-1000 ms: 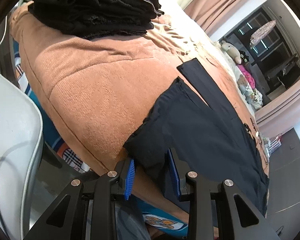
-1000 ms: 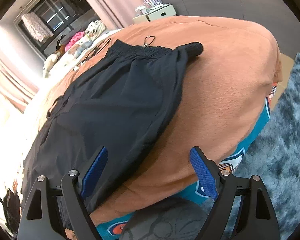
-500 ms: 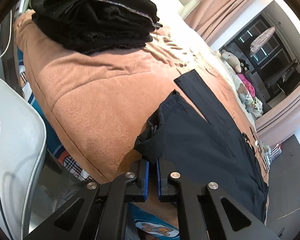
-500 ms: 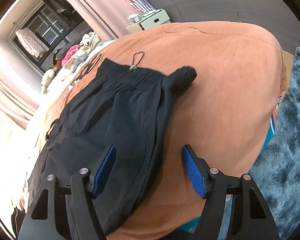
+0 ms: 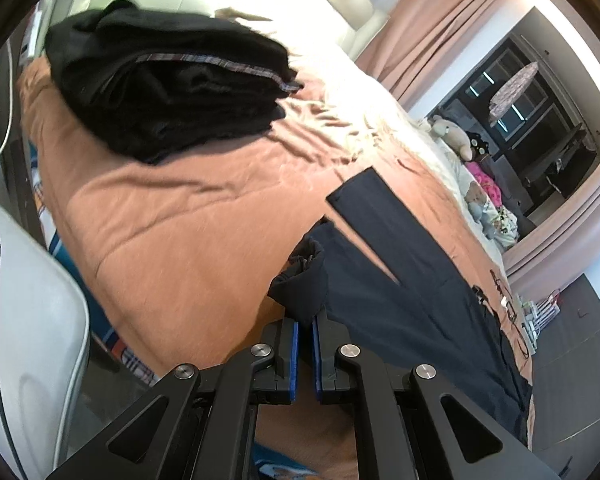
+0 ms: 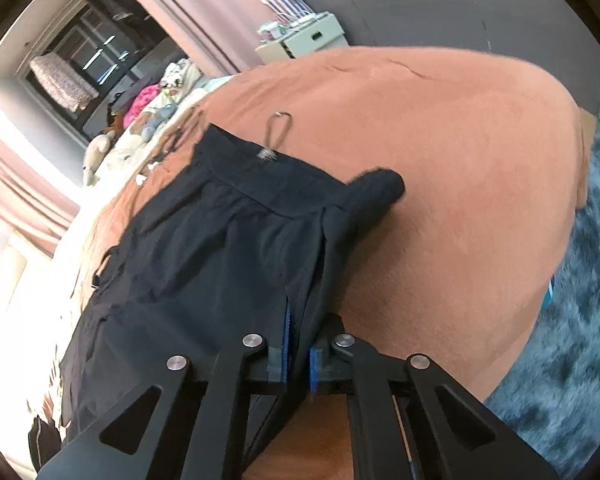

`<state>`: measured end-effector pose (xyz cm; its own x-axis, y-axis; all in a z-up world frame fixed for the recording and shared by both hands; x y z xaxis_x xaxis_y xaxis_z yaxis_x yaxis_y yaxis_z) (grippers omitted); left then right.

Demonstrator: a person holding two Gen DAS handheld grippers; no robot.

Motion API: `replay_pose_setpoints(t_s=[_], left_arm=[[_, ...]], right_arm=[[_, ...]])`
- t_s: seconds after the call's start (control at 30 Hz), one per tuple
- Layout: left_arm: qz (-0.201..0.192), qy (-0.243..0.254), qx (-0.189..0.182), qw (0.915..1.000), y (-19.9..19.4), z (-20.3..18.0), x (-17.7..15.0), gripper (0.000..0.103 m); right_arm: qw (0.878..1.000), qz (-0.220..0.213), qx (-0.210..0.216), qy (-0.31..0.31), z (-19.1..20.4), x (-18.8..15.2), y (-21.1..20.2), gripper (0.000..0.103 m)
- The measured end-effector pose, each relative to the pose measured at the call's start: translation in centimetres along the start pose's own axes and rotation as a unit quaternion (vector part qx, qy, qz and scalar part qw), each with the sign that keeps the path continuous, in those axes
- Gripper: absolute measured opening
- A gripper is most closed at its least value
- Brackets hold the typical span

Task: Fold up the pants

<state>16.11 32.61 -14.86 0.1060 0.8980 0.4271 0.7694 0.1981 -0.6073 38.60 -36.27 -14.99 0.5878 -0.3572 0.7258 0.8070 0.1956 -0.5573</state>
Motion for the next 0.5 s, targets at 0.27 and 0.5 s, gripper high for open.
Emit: replay_pose_setpoints(t_s=[0.27, 0.5], left_arm=[[-0.018, 0.019, -0.022, 0.9994, 0.5, -4.7, 3.5, 0.005], [-0.037, 0.039, -0.037, 0.9979, 1.0, -9.4, 6.1, 0.005]], right_arm=[[0.999, -0.028, 0.01, -0.014, 1.4, 3.1, -0.8, 0.002], [0.998, -0.047, 0.022, -0.022, 3.0, 5.6, 0.0, 0.002]])
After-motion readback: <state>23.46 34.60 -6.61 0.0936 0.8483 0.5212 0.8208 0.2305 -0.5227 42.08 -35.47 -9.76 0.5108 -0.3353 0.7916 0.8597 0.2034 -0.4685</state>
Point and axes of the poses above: each gripper's, at about its wrist camera, not at the fingertips, and y roughly the way its jaws point, z to its left, x to its top, the point moved 9 cm from there along y, roughly the way its jaws point, and after that the axes turned 13 degrees about -y, right-handed, at the moved point
